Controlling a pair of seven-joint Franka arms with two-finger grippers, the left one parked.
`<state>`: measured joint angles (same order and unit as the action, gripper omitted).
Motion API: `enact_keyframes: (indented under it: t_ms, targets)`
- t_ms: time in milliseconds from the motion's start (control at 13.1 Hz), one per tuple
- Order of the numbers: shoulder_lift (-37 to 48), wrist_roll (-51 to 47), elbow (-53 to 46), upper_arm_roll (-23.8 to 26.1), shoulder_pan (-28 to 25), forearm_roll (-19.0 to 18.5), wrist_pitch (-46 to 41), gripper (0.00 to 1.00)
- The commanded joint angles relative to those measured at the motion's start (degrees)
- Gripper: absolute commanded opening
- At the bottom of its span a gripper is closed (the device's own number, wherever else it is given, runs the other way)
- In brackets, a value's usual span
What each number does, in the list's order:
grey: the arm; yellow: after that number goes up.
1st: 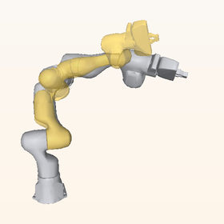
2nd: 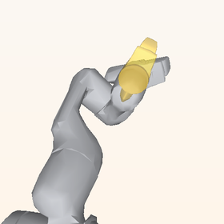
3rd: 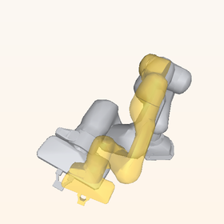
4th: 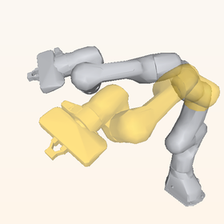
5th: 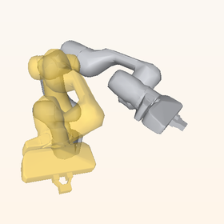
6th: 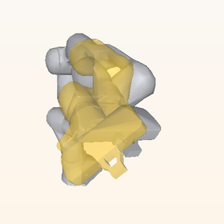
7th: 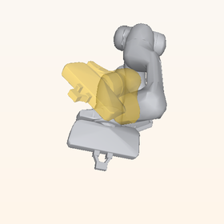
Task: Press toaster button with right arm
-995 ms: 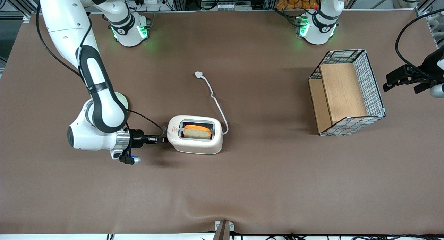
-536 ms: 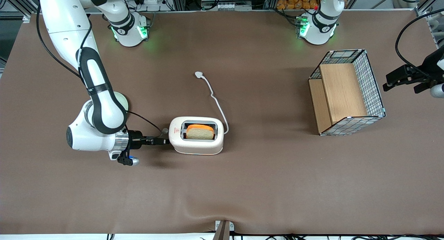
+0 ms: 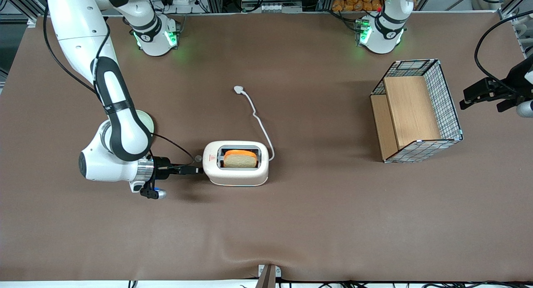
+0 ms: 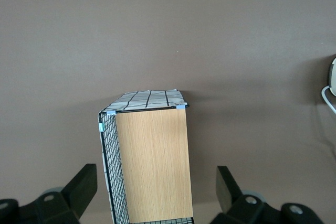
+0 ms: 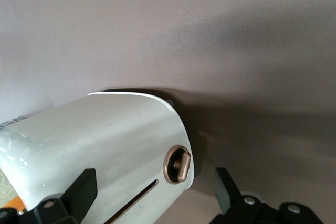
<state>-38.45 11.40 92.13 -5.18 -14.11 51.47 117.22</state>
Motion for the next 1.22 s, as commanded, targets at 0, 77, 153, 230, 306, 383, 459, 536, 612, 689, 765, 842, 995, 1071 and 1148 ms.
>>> enact_keyframes:
  t_ms: [0, 77, 153, 230, 306, 383, 459, 536, 612, 689, 765, 842, 995, 1071, 1148]
  targets:
    - [-0.7, 0.6, -1.5, 0.8, 1.1, -0.5, -0.4, 1.0]
    - [-0.7, 0.6, -1.6, 0.8, 1.4, -1.4, -0.4, 1.0]
    - [-0.4, 0.6, -1.8, 0.8, 1.9, -3.0, -0.4, 1.0]
    - [-0.2, 0.6, -2.1, 0.8, 2.4, -5.0, -0.4, 1.0]
    - [0.0, 0.6, -2.4, 0.8, 2.9, -6.6, -0.4, 1.0]
    - [0.0, 0.5, -2.9, 0.8, 3.3, -8.5, -0.4, 1.0]
    - [0.7, 0.5, -3.0, 0.8, 3.4, -10.8, -0.4, 1.0]
    - [1.6, 0.5, -3.0, 0.7, 3.5, -13.3, -0.3, 1.0]
    - [2.7, 0.5, -2.9, 0.5, 3.6, -15.7, -0.4, 1.0]
    - [4.5, 0.5, -2.4, -0.5, 3.5, -18.0, -0.7, 1.0]
    - [6.5, 0.4, -2.0, -1.3, 3.4, -21.2, -1.1, 1.0]
    - [8.9, 0.4, -1.2, -1.6, 3.6, -25.0, -2.3, 1.0]
    - [13.5, 0.1, -0.9, -3.4, 3.8, -30.0, -6.6, 1.0]
    - [15.8, -0.1, -0.9, -4.2, 3.7, -31.7, -9.2, 1.0]
    - [17.9, -0.8, -0.9, -4.9, 3.7, -33.9, -11.2, 1.0]
